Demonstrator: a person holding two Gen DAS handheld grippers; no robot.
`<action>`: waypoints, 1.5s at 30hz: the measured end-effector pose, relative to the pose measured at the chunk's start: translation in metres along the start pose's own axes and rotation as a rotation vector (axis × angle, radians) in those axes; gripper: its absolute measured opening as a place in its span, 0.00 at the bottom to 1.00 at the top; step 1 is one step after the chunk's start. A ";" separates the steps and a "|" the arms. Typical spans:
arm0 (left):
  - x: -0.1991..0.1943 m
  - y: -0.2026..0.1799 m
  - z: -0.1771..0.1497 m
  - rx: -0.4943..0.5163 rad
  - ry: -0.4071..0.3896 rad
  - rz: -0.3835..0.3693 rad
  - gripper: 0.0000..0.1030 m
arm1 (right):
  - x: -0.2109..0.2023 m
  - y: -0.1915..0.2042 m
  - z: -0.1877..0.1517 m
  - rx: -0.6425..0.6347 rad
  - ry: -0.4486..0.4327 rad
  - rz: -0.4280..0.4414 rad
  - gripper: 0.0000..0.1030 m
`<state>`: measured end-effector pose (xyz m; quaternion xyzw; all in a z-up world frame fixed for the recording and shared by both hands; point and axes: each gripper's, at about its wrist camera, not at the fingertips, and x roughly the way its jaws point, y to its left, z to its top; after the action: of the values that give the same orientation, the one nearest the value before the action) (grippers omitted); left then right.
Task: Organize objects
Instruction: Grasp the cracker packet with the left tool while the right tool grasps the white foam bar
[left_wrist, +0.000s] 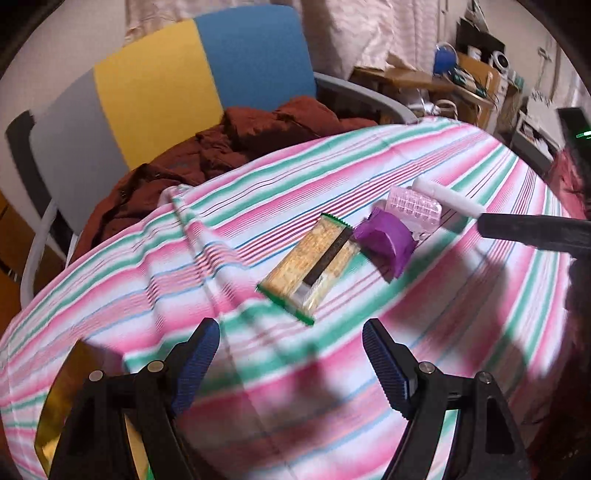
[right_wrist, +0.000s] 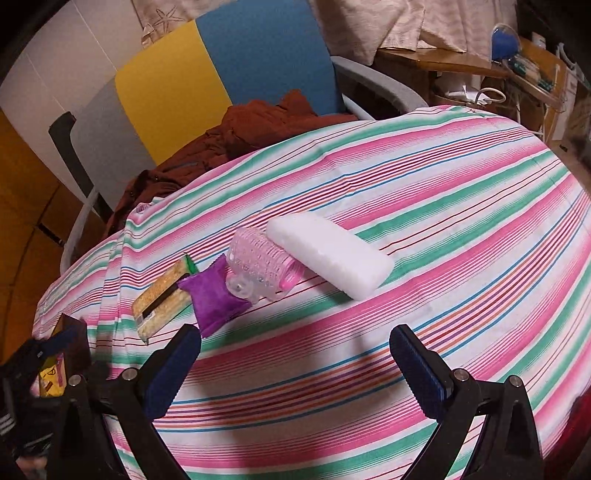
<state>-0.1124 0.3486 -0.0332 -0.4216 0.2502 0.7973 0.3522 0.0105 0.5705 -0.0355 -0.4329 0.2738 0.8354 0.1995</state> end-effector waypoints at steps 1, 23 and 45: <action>0.008 -0.003 0.005 0.017 0.006 -0.002 0.79 | 0.000 -0.001 0.000 0.005 0.001 0.007 1.00; 0.094 -0.014 0.045 0.078 0.095 -0.100 0.58 | 0.006 -0.009 0.002 0.032 0.035 0.027 1.00; 0.015 -0.061 -0.067 -0.209 0.006 -0.040 0.50 | -0.008 -0.084 0.008 0.404 -0.061 0.045 1.00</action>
<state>-0.0381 0.3453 -0.0867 -0.4634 0.1583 0.8104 0.3215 0.0583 0.6393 -0.0487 -0.3522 0.4394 0.7804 0.2719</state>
